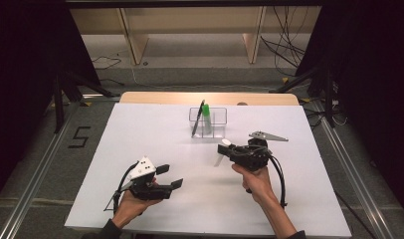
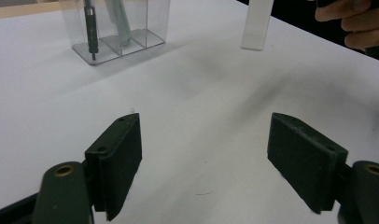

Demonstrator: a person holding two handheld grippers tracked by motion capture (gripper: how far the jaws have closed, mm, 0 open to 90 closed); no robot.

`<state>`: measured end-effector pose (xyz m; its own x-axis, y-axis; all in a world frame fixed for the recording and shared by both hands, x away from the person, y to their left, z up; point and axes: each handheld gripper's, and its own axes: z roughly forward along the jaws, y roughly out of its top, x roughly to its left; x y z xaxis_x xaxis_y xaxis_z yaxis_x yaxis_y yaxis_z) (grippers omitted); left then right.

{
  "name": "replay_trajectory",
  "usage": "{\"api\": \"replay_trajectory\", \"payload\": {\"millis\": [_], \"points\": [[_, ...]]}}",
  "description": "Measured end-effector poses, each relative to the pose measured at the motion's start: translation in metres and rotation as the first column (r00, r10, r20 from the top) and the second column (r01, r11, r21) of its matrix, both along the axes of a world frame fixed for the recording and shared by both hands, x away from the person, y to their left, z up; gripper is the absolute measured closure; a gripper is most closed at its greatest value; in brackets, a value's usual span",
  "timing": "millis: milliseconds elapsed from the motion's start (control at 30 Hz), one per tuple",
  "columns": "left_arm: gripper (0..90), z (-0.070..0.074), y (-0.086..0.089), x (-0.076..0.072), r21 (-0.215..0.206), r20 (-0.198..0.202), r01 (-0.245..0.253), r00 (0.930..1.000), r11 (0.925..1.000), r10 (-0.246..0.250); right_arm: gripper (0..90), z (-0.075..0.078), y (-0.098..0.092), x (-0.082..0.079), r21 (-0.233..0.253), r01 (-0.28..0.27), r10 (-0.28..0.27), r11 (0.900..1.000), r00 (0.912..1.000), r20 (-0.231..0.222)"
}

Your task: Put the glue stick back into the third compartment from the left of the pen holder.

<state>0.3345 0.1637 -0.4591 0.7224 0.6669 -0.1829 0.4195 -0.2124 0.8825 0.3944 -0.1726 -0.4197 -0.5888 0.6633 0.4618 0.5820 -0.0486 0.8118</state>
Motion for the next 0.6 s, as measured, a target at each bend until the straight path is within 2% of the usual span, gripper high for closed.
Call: {"api": "replay_trajectory", "payload": {"millis": [267,367,600], "points": [[22.5,-0.003,0.012,0.002,0.005,-0.011,-0.034,0.9994,0.9994,0.034,67.5,0.009,-0.006,0.018,-0.022,0.035,-0.035,0.999,0.9993,0.011],[22.3,-0.002,0.017,0.001,0.012,-0.008,-0.041,0.9991,0.9991,0.041,67.5,0.012,-0.007,0.023,-0.047,0.047,-0.046,0.998,0.9987,0.024],[22.1,-0.004,0.026,-0.001,0.029,0.001,-0.064,0.998,0.9976,0.064,67.5,0.019,-0.007,0.04,-0.068,0.072,-0.07,0.995,0.9971,0.03]]}}
